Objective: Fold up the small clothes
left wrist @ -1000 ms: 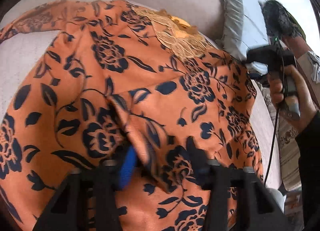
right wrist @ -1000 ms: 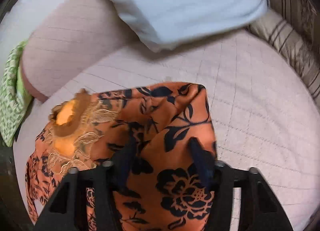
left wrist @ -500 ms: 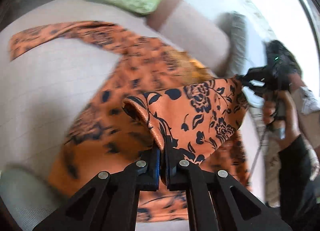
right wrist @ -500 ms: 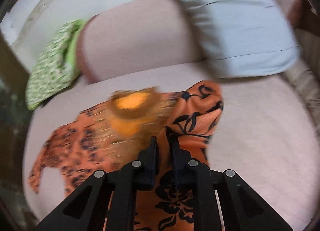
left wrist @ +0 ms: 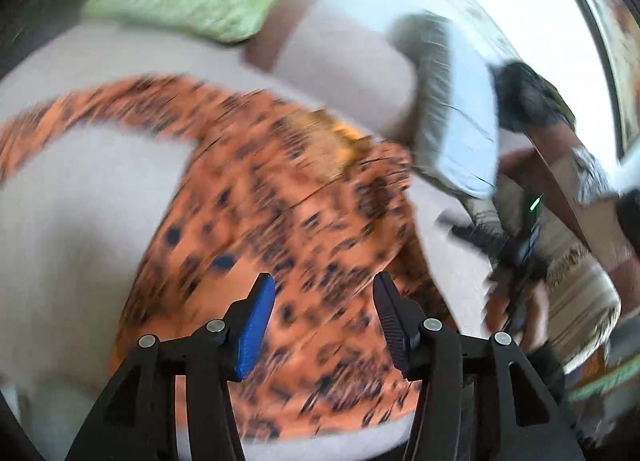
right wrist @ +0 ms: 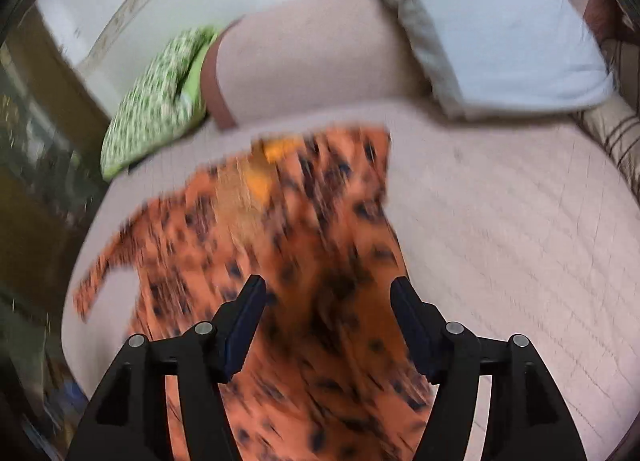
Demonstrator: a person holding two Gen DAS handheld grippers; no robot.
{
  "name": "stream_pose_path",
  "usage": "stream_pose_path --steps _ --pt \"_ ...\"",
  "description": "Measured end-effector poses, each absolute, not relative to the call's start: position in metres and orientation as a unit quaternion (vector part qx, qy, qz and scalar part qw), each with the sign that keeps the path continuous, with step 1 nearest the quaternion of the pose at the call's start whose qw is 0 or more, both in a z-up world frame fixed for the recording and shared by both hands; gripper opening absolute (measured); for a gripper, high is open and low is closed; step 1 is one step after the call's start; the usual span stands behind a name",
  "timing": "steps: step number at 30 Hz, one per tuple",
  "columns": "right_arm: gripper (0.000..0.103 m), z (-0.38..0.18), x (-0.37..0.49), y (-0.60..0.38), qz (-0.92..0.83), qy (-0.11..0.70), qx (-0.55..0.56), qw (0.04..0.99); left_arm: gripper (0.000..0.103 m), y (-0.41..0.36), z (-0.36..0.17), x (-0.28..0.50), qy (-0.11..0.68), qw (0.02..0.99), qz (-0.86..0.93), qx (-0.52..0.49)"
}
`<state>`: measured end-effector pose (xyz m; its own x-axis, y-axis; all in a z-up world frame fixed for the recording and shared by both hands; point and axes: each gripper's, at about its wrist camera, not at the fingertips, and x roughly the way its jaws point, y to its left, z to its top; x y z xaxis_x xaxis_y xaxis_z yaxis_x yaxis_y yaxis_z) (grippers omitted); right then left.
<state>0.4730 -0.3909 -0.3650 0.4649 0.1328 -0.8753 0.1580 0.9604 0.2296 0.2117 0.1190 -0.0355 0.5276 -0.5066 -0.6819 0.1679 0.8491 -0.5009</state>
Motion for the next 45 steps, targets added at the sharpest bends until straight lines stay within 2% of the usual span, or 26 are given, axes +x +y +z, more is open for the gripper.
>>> stream_pose_path --steps 4,7,9,10,11,12,17,19,21,22,23,25,27,31,32,33,34,35,37,40,41,43,45 --pt "0.063 -0.407 0.466 -0.381 0.008 0.549 0.088 0.831 0.056 0.070 -0.030 0.282 0.447 0.851 -0.227 -0.156" --pt "0.057 -0.429 0.482 -0.362 0.018 0.555 0.043 0.831 0.056 0.024 -0.054 0.349 0.484 0.832 -0.236 -0.138" --pt "0.048 -0.439 0.493 -0.347 0.005 0.552 -0.018 0.834 0.056 -0.011 -0.069 0.390 0.498 0.832 -0.223 -0.100" --pt "0.041 -0.443 0.496 -0.343 -0.002 0.554 -0.035 0.832 0.056 -0.027 -0.076 0.409 0.503 0.830 -0.223 -0.092" --pt "0.024 -0.448 0.497 -0.344 -0.011 0.556 -0.044 0.830 0.056 -0.043 -0.084 0.427 0.512 0.821 -0.233 -0.095" --pt "0.017 -0.449 0.498 -0.348 -0.017 0.559 -0.041 0.828 0.056 -0.058 -0.092 0.445 0.523 0.809 -0.247 -0.104" --pt "0.011 -0.401 0.470 -0.414 -0.044 0.536 0.069 0.840 0.056 -0.102 -0.120 0.509 0.544 0.792 -0.248 -0.126" --pt "0.010 -0.409 0.465 -0.463 -0.044 0.542 0.170 0.822 0.058 -0.124 -0.133 0.527 0.548 0.789 -0.250 -0.121" --pt "0.016 -0.441 0.463 -0.500 -0.079 0.584 0.230 0.774 0.059 -0.146 -0.151 0.540 0.566 0.779 -0.248 -0.106" --pt "0.016 -0.454 0.458 -0.513 -0.072 0.588 0.280 0.756 0.059 -0.156 -0.159 0.545 0.573 0.775 -0.249 -0.099" --pt "0.023 -0.448 0.455 -0.517 -0.065 0.571 0.305 0.759 0.059 -0.163 -0.164 0.548 0.576 0.773 -0.250 -0.093" --pt "0.025 -0.422 0.456 -0.503 -0.041 0.537 0.267 0.799 0.059 -0.179 -0.173 0.557 0.579 0.770 -0.254 -0.088" --pt "0.049 -0.404 0.458 -0.482 -0.015 0.519 0.207 0.829 0.059 -0.190 -0.177 0.564 0.585 0.759 -0.268 -0.098" --pt "0.047 -0.426 0.472 -0.456 0.007 0.554 0.179 0.813 0.060 -0.212 -0.190 0.574 0.607 0.733 -0.284 -0.115" --pt "0.043 -0.433 0.480 -0.449 -0.001 0.564 0.174 0.807 0.058 -0.219 -0.194 0.575 0.615 0.729 -0.281 -0.105" --pt "0.033 -0.438 0.484 -0.448 -0.008 0.568 0.177 0.804 0.056 -0.227 -0.202 0.577 0.622 0.730 -0.271 -0.090" --pt "0.024 -0.442 0.486 -0.450 -0.014 0.570 0.191 0.799 0.026 -0.235 -0.206 0.577 0.623 0.734 -0.260 -0.072" --pt "0.007 -0.446 0.487 -0.453 -0.015 0.576 0.209 0.790 0.008 -0.242 -0.208 0.577 0.625 0.736 -0.254 -0.050" --pt "0.000 -0.445 0.482 -0.464 -0.025 0.576 0.234 0.783 0.008 -0.240 -0.199 0.579 0.605 0.746 -0.267 -0.075" --pt "0.000 -0.433 0.470 -0.487 -0.078 0.559 0.241 0.790 0.008 -0.226 -0.188 0.586 0.564 0.762 -0.279 -0.154" --pt "0.000 -0.432 0.466 -0.496 -0.082 0.549 0.269 0.787 0.008 -0.227 -0.196 0.591 0.568 0.763 -0.263 -0.162" --pt "0.000 -0.433 0.464 -0.500 -0.091 0.537 0.286 0.788 0.010 -0.245 -0.231 0.602 0.618 0.749 -0.209 -0.117" --pt "0.001 -0.429 0.464 -0.499 -0.073 0.523 0.298 0.795 0.012 -0.249 -0.244 0.608 0.633 0.735 -0.207 -0.130"
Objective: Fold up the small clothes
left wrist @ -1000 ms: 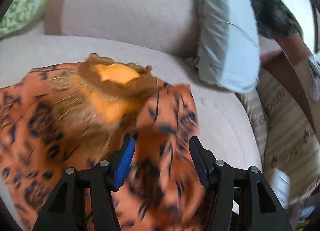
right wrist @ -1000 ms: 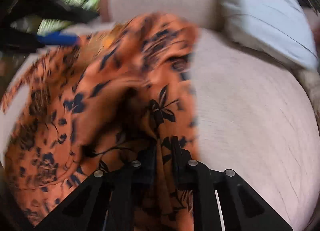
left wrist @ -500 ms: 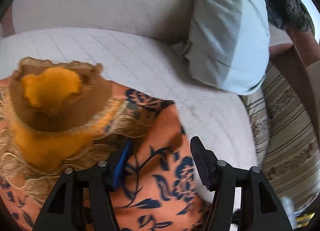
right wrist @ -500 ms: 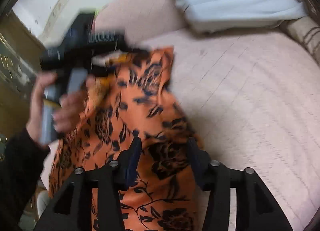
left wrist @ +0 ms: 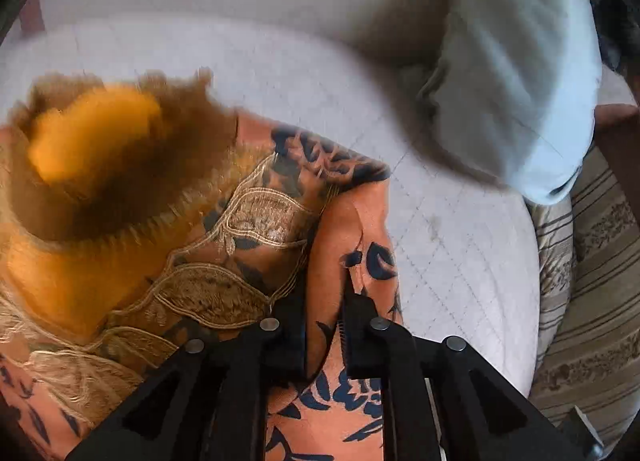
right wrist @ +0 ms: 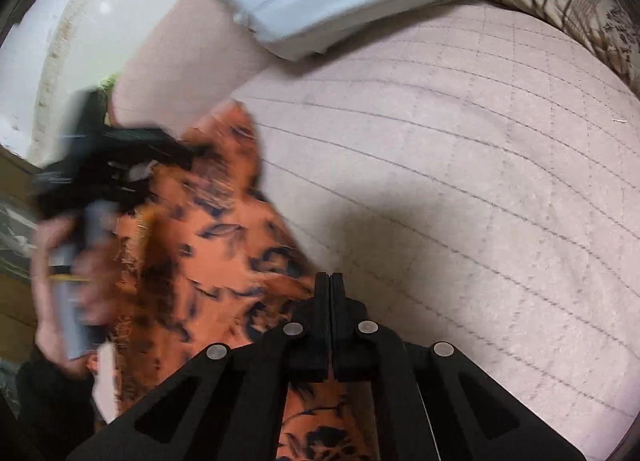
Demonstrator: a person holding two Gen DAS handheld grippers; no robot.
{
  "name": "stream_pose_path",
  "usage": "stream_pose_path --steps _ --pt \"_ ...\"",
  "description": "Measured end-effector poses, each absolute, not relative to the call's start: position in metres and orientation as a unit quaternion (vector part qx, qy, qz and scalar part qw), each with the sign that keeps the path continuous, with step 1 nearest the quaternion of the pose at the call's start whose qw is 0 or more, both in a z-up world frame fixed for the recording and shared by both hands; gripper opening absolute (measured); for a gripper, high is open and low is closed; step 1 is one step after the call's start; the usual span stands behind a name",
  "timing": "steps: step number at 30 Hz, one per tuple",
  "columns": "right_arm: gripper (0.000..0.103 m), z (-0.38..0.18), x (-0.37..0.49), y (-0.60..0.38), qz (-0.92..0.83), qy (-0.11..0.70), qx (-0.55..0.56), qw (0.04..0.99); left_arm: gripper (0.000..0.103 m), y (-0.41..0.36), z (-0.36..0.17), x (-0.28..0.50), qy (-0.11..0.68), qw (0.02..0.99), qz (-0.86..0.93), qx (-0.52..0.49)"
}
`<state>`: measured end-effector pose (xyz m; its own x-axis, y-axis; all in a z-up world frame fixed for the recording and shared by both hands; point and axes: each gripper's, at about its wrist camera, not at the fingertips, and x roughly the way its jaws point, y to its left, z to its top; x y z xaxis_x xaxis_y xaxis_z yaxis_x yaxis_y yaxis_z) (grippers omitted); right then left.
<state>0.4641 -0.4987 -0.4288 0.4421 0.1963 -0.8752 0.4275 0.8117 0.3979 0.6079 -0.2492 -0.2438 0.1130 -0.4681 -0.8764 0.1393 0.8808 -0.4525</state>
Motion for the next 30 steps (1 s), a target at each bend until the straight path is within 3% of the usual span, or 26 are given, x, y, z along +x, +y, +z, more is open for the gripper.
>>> stream_pose_path --steps 1,4,6,7,10,12,14,20,25,30 --pt "0.006 -0.424 0.463 -0.495 -0.046 0.509 0.306 0.803 0.015 -0.246 -0.240 0.609 0.630 0.733 -0.211 -0.148" --pt "0.014 -0.411 0.461 -0.490 -0.014 0.482 0.314 0.818 0.043 -0.222 -0.201 0.595 0.583 0.754 -0.245 -0.177" --pt "0.037 -0.404 0.462 -0.480 0.001 0.469 0.310 0.827 0.053 -0.196 -0.163 0.564 0.530 0.797 -0.254 -0.139" --pt "0.040 -0.401 0.463 -0.474 0.007 0.466 0.305 0.830 0.058 -0.178 -0.149 0.544 0.504 0.815 -0.255 -0.132" --pt "0.044 -0.388 0.467 -0.457 0.053 0.454 0.281 0.844 0.062 -0.111 -0.132 0.484 0.452 0.858 -0.207 -0.132" --pt "0.061 -0.384 0.470 -0.440 0.083 0.445 0.270 0.850 0.062 -0.066 -0.137 0.444 0.429 0.882 -0.141 -0.135" --pt "0.066 -0.377 0.470 -0.415 0.090 0.441 0.240 0.860 0.062 -0.034 -0.146 0.414 0.416 0.896 -0.075 -0.137" --pt "0.066 -0.369 0.445 -0.313 0.116 0.457 0.198 0.859 0.062 0.088 -0.187 0.348 0.417 0.886 0.125 -0.161" --pt "0.066 -0.370 0.426 -0.224 0.140 0.501 0.184 0.834 0.062 0.211 -0.212 0.322 0.407 0.830 0.194 -0.328" --pt "0.066 -0.362 0.423 -0.164 0.180 0.523 0.161 0.817 0.060 0.282 -0.261 0.333 0.409 0.768 0.232 -0.434"
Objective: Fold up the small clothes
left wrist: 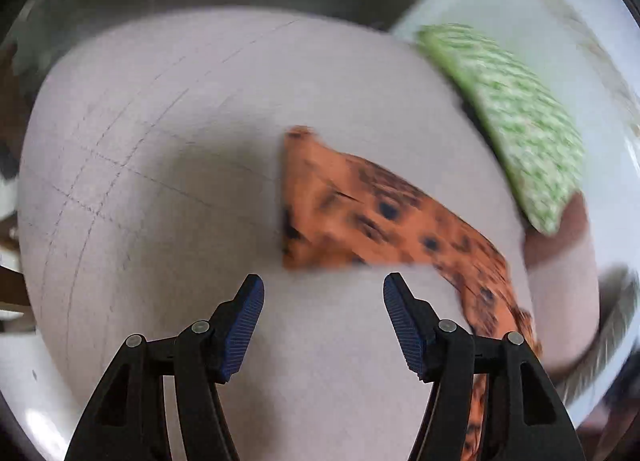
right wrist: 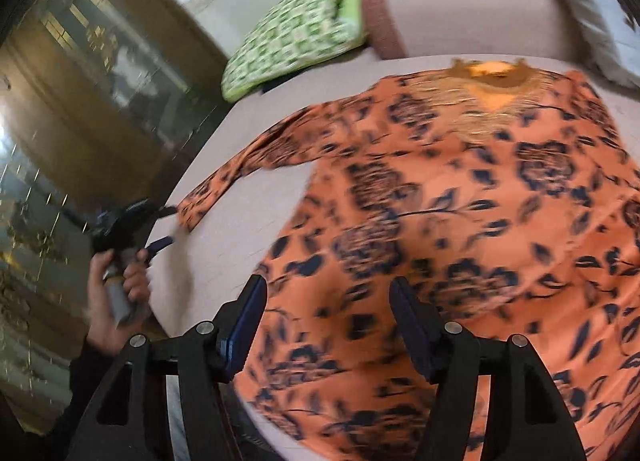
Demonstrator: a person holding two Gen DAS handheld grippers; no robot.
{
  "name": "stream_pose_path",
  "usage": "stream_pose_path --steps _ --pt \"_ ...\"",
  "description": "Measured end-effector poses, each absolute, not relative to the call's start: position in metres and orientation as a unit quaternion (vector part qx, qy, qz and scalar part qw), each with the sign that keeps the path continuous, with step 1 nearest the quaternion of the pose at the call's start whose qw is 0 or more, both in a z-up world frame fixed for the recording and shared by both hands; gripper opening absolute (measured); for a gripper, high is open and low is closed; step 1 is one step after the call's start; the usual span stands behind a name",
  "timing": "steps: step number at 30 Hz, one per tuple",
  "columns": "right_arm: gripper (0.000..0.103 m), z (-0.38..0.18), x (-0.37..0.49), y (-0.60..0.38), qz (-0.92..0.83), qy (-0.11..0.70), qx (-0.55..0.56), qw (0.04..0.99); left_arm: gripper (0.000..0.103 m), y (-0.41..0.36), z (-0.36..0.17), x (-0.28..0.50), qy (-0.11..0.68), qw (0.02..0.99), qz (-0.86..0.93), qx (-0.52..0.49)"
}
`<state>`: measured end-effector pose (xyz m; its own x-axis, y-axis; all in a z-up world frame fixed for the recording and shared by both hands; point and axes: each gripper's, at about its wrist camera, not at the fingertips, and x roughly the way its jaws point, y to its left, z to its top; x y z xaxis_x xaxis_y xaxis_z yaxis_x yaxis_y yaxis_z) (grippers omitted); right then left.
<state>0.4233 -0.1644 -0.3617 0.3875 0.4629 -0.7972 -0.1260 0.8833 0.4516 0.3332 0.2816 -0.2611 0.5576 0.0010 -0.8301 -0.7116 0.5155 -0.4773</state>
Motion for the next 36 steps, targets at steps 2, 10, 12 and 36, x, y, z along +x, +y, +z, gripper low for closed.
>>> stream_pose_path --steps 2,10,12,36 --pt "0.066 -0.357 0.422 -0.144 0.184 0.530 0.136 0.816 0.060 0.292 -0.281 0.350 0.409 0.754 0.228 -0.462" --pt "0.066 -0.352 0.432 -0.132 0.161 0.533 0.132 0.820 0.011 0.297 -0.286 0.399 0.420 0.773 0.176 -0.442" --pt "0.066 -0.352 0.433 -0.136 0.154 0.535 0.136 0.820 0.011 0.283 -0.260 0.384 0.385 0.788 0.140 -0.459" --pt "0.066 -0.394 0.370 -0.283 0.055 0.534 0.296 0.790 0.017 0.015 -0.377 0.338 0.584 0.676 -0.177 -0.412"
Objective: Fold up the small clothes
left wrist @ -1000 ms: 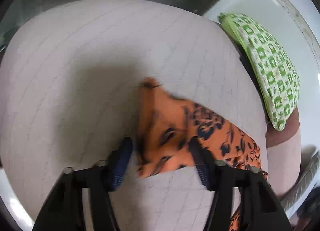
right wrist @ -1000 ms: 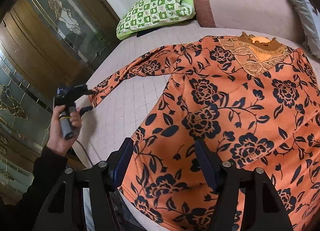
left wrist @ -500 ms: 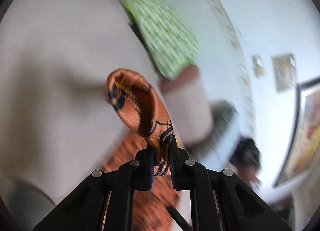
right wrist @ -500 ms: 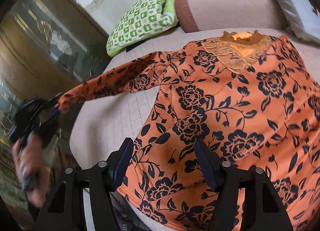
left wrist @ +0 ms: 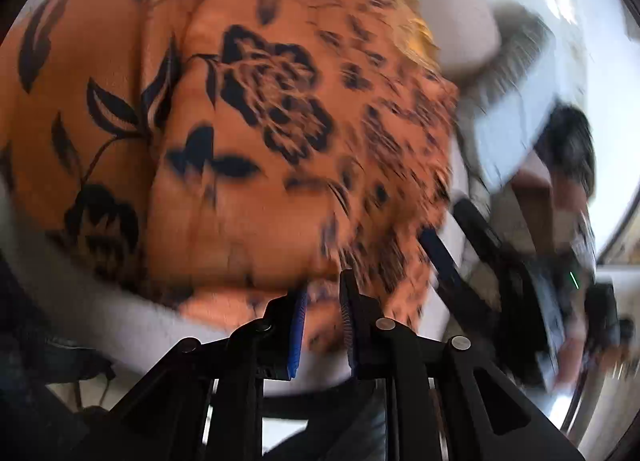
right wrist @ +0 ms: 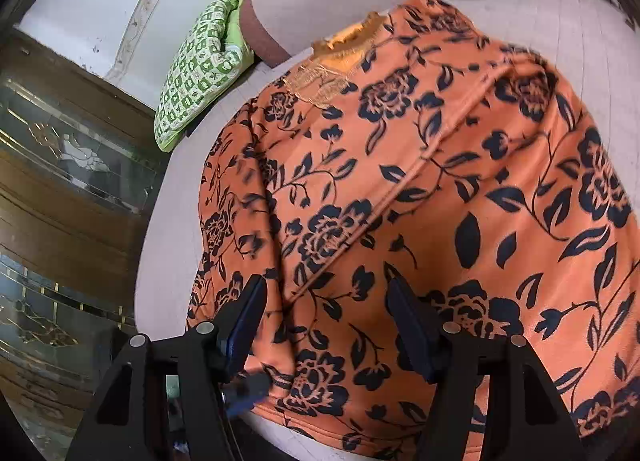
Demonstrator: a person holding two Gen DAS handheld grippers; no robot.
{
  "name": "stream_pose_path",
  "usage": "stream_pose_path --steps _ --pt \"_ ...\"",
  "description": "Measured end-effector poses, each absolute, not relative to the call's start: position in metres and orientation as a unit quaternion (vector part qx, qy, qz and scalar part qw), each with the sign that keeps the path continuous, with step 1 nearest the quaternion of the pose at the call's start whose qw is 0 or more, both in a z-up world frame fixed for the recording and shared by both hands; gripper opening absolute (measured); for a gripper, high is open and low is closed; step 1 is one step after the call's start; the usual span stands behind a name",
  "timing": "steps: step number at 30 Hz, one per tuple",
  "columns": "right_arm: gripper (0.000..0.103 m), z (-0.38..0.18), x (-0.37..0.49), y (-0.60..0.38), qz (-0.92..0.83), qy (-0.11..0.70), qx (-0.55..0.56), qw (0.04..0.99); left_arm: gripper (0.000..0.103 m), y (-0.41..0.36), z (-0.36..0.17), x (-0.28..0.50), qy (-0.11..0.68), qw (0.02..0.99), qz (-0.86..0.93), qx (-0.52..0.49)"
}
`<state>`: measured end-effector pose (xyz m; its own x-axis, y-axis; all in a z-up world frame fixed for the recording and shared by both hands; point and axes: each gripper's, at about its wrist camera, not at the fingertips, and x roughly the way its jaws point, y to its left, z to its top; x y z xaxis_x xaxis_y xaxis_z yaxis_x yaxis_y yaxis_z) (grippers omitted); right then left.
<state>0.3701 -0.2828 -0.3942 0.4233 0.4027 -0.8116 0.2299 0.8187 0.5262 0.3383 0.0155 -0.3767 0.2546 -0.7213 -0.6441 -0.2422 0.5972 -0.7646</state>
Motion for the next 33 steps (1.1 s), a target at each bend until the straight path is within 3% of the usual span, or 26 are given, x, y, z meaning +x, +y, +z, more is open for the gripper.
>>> stream_pose_path --steps 5,9,10,11,12,14,20,23,28,33 --pt "0.066 -0.407 0.379 -0.266 0.110 0.549 0.298 0.773 0.035 0.056 -0.317 0.296 0.513 0.747 -0.210 -0.368" --pt "0.058 -0.432 0.380 -0.233 0.155 0.578 0.318 0.735 0.044 0.095 -0.312 0.315 0.481 0.786 -0.141 -0.361" --pt "0.051 -0.440 0.380 -0.221 0.165 0.593 0.316 0.722 0.044 0.108 -0.319 0.328 0.482 0.789 -0.115 -0.362" --pt "0.023 -0.446 0.381 -0.210 0.166 0.609 0.300 0.715 0.044 0.118 -0.326 0.342 0.481 0.789 -0.102 -0.368" --pt "0.006 -0.448 0.381 -0.201 0.158 0.624 0.277 0.713 0.044 0.123 -0.331 0.350 0.482 0.788 -0.094 -0.371" --pt "0.006 -0.432 0.381 -0.199 0.150 0.626 0.265 0.717 0.044 0.131 -0.340 0.367 0.485 0.788 -0.078 -0.372" --pt "0.006 -0.315 0.362 -0.243 0.156 0.552 0.205 0.793 0.044 0.121 -0.360 0.420 0.479 0.789 -0.076 -0.377" --pt "0.008 -0.326 0.357 -0.279 0.108 0.570 0.173 0.796 0.044 0.112 -0.377 0.462 0.480 0.785 -0.082 -0.383" --pt "0.006 -0.408 0.364 -0.329 0.029 0.626 0.199 0.754 0.043 0.092 -0.406 0.532 0.501 0.764 -0.087 -0.398" --pt "0.004 -0.370 0.357 -0.342 0.030 0.583 0.221 0.781 0.044 0.094 -0.398 0.577 0.477 0.765 -0.081 -0.424"
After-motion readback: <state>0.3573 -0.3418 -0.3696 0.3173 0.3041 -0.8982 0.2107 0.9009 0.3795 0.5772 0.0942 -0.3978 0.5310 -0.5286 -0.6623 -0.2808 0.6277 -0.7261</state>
